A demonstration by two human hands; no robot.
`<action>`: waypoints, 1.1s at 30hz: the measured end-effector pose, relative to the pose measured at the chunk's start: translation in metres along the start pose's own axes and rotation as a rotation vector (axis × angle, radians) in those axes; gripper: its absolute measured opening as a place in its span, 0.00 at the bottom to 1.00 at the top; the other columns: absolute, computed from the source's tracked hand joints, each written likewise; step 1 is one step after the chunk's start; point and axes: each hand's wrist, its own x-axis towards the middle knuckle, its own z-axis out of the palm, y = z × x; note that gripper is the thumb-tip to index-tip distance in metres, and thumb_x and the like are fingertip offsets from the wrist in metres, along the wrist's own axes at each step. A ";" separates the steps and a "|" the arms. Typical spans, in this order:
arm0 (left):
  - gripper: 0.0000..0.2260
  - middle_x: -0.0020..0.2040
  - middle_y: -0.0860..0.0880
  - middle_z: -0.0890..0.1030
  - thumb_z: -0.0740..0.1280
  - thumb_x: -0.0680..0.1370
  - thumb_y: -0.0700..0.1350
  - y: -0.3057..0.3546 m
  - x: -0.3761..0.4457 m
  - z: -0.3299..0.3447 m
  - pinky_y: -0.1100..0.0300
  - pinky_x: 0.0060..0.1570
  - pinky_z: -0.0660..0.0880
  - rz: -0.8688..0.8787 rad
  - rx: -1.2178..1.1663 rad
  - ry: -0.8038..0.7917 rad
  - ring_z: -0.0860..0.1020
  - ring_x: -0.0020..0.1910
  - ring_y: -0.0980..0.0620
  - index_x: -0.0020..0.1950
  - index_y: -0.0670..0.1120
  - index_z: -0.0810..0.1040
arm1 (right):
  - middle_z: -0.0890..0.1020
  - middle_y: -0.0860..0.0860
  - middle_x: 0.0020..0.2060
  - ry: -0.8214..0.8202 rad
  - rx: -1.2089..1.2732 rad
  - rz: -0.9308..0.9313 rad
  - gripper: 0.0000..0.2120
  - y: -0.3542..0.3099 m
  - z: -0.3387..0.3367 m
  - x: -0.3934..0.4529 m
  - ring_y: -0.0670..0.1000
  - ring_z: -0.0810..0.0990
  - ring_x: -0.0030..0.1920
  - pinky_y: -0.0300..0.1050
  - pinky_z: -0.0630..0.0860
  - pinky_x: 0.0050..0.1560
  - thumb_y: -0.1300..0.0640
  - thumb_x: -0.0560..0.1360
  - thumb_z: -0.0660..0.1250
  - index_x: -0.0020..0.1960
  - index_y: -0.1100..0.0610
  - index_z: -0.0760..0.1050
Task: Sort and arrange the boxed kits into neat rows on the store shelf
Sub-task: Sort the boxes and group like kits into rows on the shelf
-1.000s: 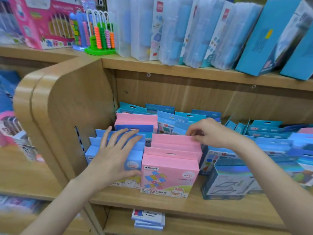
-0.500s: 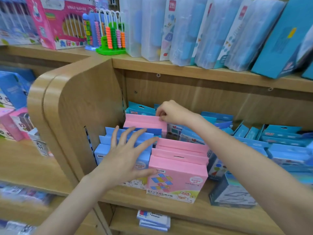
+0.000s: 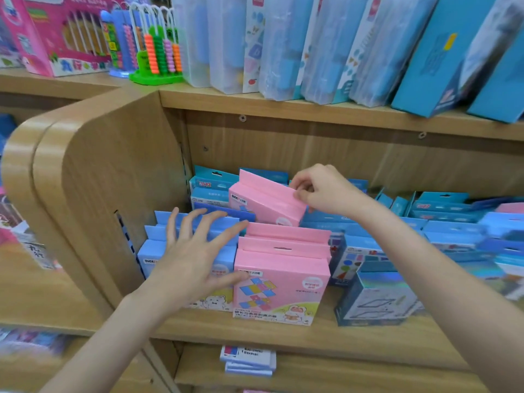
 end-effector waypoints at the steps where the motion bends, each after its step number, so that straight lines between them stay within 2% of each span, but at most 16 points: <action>1: 0.35 0.64 0.44 0.72 0.48 0.70 0.75 0.000 0.000 0.000 0.37 0.64 0.48 -0.002 -0.001 0.004 0.64 0.63 0.40 0.70 0.57 0.64 | 0.81 0.54 0.36 -0.014 -0.020 -0.007 0.09 0.000 -0.001 -0.001 0.42 0.76 0.23 0.35 0.75 0.32 0.67 0.73 0.60 0.45 0.61 0.78; 3: 0.35 0.63 0.44 0.72 0.48 0.70 0.75 0.000 -0.001 0.000 0.38 0.64 0.48 -0.003 -0.002 0.010 0.64 0.63 0.39 0.69 0.57 0.65 | 0.80 0.54 0.36 -0.038 -0.142 -0.036 0.09 0.001 -0.002 -0.002 0.48 0.76 0.30 0.45 0.77 0.41 0.66 0.73 0.59 0.47 0.61 0.78; 5: 0.34 0.63 0.44 0.72 0.47 0.70 0.75 0.001 -0.001 -0.001 0.38 0.64 0.48 -0.006 -0.003 0.010 0.64 0.63 0.39 0.69 0.57 0.65 | 0.81 0.56 0.39 -0.041 -0.262 -0.079 0.09 0.003 0.005 -0.002 0.56 0.77 0.40 0.51 0.76 0.46 0.65 0.74 0.59 0.48 0.61 0.77; 7: 0.34 0.64 0.44 0.73 0.47 0.70 0.75 0.001 0.001 -0.001 0.38 0.64 0.48 -0.017 -0.005 0.000 0.66 0.63 0.38 0.69 0.58 0.64 | 0.81 0.59 0.41 -0.037 -0.315 -0.092 0.08 0.004 0.018 0.000 0.61 0.78 0.44 0.53 0.75 0.45 0.65 0.73 0.58 0.47 0.60 0.76; 9: 0.34 0.64 0.45 0.73 0.47 0.70 0.75 0.000 0.002 -0.002 0.37 0.64 0.49 -0.025 -0.013 -0.008 0.67 0.63 0.37 0.69 0.58 0.64 | 0.80 0.59 0.41 -0.017 -0.356 -0.084 0.09 0.006 0.026 0.003 0.62 0.78 0.45 0.52 0.74 0.42 0.66 0.73 0.57 0.47 0.60 0.74; 13: 0.34 0.64 0.44 0.73 0.46 0.70 0.75 0.000 0.003 -0.001 0.34 0.63 0.51 -0.022 -0.029 -0.014 0.67 0.63 0.36 0.70 0.58 0.63 | 0.76 0.56 0.38 -0.011 -0.373 -0.050 0.10 0.009 0.022 0.005 0.61 0.77 0.44 0.46 0.67 0.38 0.66 0.75 0.57 0.51 0.59 0.74; 17: 0.35 0.65 0.44 0.72 0.47 0.69 0.75 0.001 0.003 0.000 0.32 0.64 0.53 -0.018 -0.042 -0.020 0.67 0.64 0.36 0.69 0.58 0.64 | 0.81 0.55 0.42 -0.103 -0.226 -0.019 0.08 0.013 0.018 -0.002 0.52 0.75 0.41 0.45 0.73 0.46 0.63 0.75 0.62 0.53 0.58 0.76; 19: 0.35 0.65 0.44 0.72 0.47 0.69 0.75 0.001 0.003 0.000 0.33 0.65 0.51 -0.018 -0.045 -0.013 0.66 0.65 0.37 0.69 0.57 0.64 | 0.83 0.54 0.42 -0.071 -0.095 0.042 0.08 0.018 0.006 -0.015 0.51 0.78 0.41 0.47 0.75 0.51 0.61 0.75 0.65 0.54 0.58 0.76; 22: 0.37 0.67 0.43 0.70 0.50 0.69 0.73 0.003 0.002 -0.002 0.41 0.67 0.41 0.012 -0.073 0.025 0.61 0.68 0.42 0.71 0.53 0.62 | 0.84 0.55 0.42 0.019 0.108 0.127 0.07 0.031 -0.024 -0.049 0.50 0.82 0.42 0.44 0.76 0.51 0.59 0.75 0.66 0.52 0.56 0.75; 25: 0.37 0.71 0.44 0.65 0.58 0.69 0.68 0.015 0.001 -0.001 0.50 0.69 0.34 0.095 -0.174 0.082 0.56 0.71 0.47 0.72 0.50 0.60 | 0.84 0.54 0.43 -0.018 0.241 0.185 0.06 0.043 -0.046 -0.090 0.49 0.82 0.44 0.37 0.75 0.48 0.57 0.73 0.67 0.50 0.56 0.77; 28: 0.37 0.72 0.45 0.64 0.61 0.68 0.65 0.028 0.004 -0.004 0.52 0.70 0.35 0.134 -0.262 0.104 0.55 0.73 0.49 0.72 0.50 0.59 | 0.83 0.49 0.47 -0.133 0.221 0.232 0.13 0.056 -0.046 -0.125 0.47 0.81 0.50 0.31 0.73 0.49 0.53 0.69 0.71 0.52 0.53 0.77; 30: 0.33 0.71 0.45 0.66 0.62 0.69 0.61 0.042 0.003 -0.009 0.49 0.71 0.39 0.155 -0.263 0.118 0.57 0.72 0.48 0.70 0.49 0.61 | 0.81 0.43 0.51 -0.212 0.066 0.234 0.19 0.063 -0.039 -0.142 0.43 0.78 0.53 0.29 0.70 0.48 0.49 0.66 0.73 0.55 0.48 0.74; 31: 0.31 0.70 0.44 0.67 0.62 0.70 0.59 0.053 0.001 -0.011 0.47 0.71 0.42 0.176 -0.250 0.131 0.59 0.72 0.48 0.69 0.48 0.62 | 0.79 0.41 0.53 -0.244 -0.036 0.223 0.23 0.067 -0.035 -0.148 0.42 0.76 0.55 0.29 0.69 0.50 0.47 0.66 0.73 0.58 0.47 0.72; 33: 0.26 0.69 0.44 0.69 0.60 0.72 0.56 0.084 -0.001 -0.007 0.43 0.71 0.47 0.227 -0.180 0.146 0.61 0.70 0.46 0.67 0.48 0.65 | 0.75 0.44 0.61 -0.293 -0.211 0.201 0.30 0.076 -0.025 -0.155 0.47 0.72 0.62 0.37 0.67 0.58 0.46 0.68 0.72 0.66 0.49 0.67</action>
